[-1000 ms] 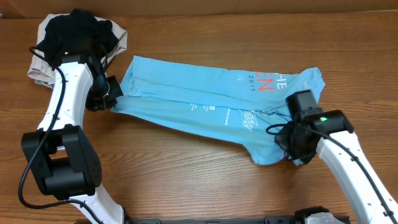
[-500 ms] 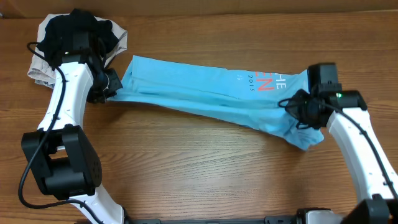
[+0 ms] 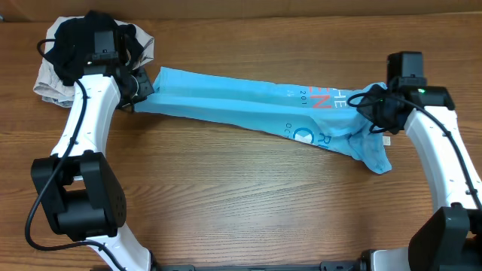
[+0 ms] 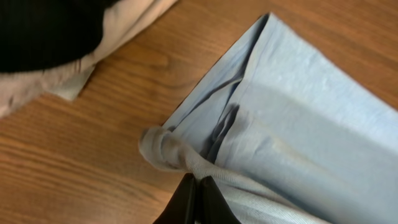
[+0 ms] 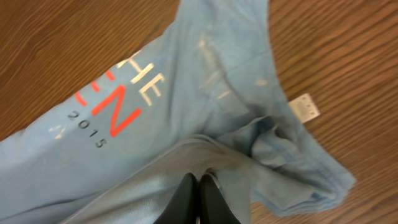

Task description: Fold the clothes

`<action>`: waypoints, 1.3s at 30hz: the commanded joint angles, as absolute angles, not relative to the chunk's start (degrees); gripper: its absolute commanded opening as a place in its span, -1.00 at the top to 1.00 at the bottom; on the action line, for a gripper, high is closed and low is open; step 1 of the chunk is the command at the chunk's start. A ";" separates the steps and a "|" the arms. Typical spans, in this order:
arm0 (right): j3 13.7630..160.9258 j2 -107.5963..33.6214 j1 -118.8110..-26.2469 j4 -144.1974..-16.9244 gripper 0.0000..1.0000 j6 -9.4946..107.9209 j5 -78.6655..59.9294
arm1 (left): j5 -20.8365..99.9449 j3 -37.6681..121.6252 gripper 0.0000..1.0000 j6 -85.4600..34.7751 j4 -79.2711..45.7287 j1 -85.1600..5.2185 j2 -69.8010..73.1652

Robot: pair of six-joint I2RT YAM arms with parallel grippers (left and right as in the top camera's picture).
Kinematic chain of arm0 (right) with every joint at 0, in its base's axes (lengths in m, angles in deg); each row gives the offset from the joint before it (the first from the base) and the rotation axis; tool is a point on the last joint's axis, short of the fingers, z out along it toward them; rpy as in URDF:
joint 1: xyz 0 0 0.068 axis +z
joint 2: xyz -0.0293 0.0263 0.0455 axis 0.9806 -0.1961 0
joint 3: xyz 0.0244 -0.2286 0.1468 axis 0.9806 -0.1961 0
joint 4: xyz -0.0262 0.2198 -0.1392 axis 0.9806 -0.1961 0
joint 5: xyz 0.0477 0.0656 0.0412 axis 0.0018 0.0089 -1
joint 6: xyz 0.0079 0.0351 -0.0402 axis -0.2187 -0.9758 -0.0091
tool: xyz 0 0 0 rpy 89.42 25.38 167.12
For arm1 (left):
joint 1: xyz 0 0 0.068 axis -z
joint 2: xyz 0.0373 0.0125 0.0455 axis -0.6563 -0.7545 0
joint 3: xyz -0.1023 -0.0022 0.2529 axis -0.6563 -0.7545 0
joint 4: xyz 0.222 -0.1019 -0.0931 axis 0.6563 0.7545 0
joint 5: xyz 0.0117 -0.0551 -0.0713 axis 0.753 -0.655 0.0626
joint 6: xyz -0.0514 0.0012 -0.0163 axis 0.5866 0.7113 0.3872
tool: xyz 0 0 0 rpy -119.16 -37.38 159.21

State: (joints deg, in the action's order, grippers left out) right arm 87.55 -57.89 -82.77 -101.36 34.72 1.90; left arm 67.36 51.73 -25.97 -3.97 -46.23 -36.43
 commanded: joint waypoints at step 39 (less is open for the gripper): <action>110.70 -64.93 -84.08 -118.52 -0.99 41.39 3.25 | 66.11 65.37 -1.00 -39.87 4.27 -44.62 -45.98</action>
